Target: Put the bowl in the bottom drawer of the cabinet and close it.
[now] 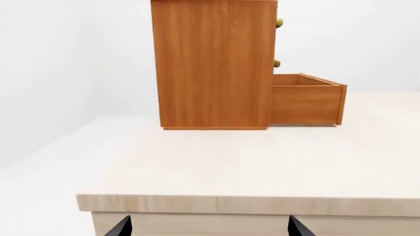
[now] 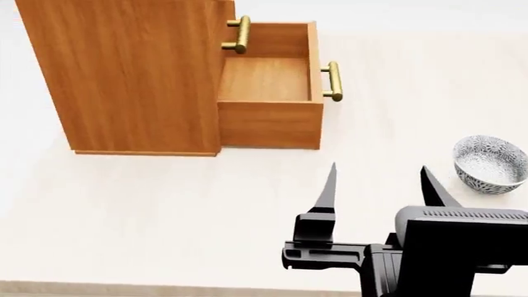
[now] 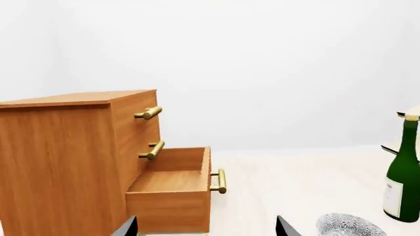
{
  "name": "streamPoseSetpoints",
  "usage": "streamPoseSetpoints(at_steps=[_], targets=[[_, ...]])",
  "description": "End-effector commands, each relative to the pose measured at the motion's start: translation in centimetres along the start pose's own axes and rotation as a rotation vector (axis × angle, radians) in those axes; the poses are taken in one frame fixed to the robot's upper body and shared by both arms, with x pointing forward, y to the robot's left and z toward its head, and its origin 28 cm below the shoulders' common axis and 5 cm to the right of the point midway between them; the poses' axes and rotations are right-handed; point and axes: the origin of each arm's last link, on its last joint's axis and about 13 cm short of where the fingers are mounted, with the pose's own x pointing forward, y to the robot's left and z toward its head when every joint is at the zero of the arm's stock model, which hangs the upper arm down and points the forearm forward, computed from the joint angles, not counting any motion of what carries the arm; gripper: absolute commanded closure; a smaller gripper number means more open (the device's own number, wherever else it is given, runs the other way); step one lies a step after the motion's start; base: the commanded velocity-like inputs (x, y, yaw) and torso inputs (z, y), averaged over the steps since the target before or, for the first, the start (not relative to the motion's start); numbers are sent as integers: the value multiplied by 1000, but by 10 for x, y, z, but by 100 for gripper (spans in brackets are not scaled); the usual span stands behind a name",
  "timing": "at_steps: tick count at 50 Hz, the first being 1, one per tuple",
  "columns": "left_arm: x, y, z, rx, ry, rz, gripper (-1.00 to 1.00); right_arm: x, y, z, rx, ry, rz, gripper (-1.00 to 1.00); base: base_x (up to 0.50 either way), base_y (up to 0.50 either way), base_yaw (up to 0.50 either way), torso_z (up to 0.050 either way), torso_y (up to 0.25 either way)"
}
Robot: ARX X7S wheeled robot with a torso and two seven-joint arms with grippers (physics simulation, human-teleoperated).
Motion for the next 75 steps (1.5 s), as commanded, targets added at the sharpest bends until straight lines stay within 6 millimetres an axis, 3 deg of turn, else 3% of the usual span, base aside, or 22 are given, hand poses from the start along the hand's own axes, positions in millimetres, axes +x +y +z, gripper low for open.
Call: streamPoseSetpoints(at_steps=[1, 13, 18, 75], targets=[[0, 0, 0, 1, 0, 0, -100, 0, 0, -1, 2, 0, 2, -100, 0, 500, 0, 0, 0], [-1, 0, 0, 2, -1, 0, -100, 0, 0, -4, -32, -7, -24, -100, 0, 470, 0, 0, 0], [0, 0, 0, 3, -2, 0, -100, -2, -1, -2, 69, -1, 20, -100, 48, 0, 0, 0, 0], [1, 0, -1, 3, -3, 2, -100, 1, -2, -6, 28, 7, 12, -100, 498, 0, 0, 0, 0]])
